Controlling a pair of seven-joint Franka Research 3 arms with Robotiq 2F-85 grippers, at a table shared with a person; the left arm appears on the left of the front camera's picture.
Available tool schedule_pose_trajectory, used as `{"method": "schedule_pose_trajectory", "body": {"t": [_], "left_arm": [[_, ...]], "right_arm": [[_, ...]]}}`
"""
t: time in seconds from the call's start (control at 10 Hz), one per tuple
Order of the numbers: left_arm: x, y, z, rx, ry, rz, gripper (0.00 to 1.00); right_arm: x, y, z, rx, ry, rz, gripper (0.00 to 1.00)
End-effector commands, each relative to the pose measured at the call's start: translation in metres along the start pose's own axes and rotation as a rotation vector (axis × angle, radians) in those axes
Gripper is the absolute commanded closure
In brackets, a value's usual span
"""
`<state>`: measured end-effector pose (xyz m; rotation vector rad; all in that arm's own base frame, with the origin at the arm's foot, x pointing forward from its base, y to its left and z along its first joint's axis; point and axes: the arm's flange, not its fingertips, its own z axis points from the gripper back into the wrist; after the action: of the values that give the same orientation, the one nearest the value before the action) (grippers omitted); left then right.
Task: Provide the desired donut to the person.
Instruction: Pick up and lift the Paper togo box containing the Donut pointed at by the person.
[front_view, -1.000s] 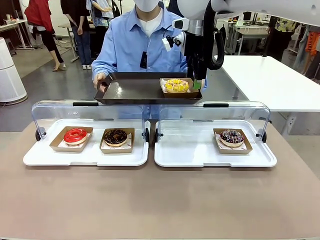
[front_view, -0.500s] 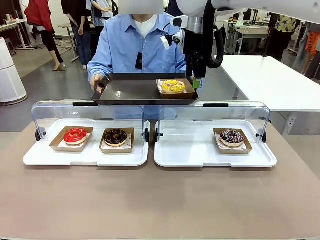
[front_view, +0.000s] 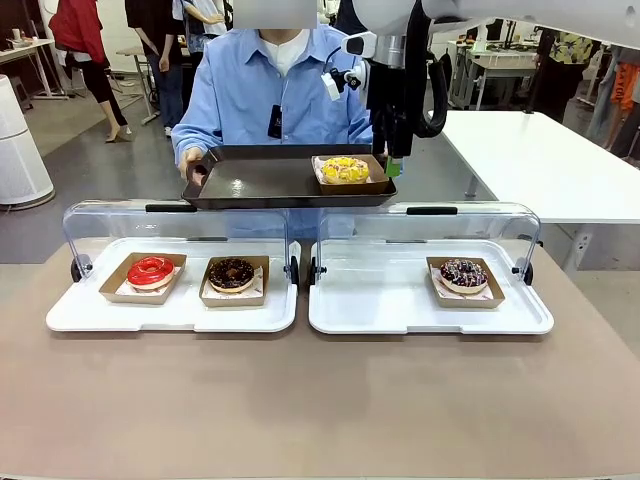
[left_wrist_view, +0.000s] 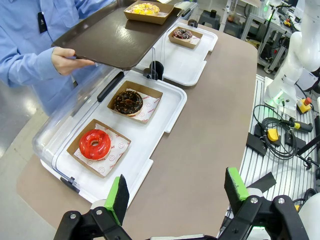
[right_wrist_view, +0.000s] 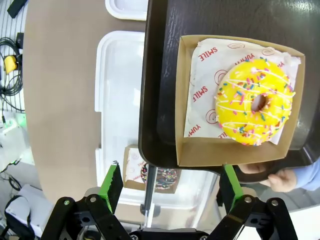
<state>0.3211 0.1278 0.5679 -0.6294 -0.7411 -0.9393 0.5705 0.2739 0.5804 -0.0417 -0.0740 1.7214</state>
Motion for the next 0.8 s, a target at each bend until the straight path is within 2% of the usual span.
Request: {"method": "schedule_pose_trajectory", "body": {"t": [0.0,0.7], "left_arm": [[0.0001,-0.0007,-0.0002,0.000,0.000,-0.001,0.00],[0.0001,-0.0007,-0.0002,0.000,0.000,-0.001,0.00]], "right_arm": [[-0.0017,-0.0013,-0.0006,-0.005,-0.003,-0.003,0.00],[0.0000,0.0000,0.0000,0.000,0.000,0.000,0.00]]}}
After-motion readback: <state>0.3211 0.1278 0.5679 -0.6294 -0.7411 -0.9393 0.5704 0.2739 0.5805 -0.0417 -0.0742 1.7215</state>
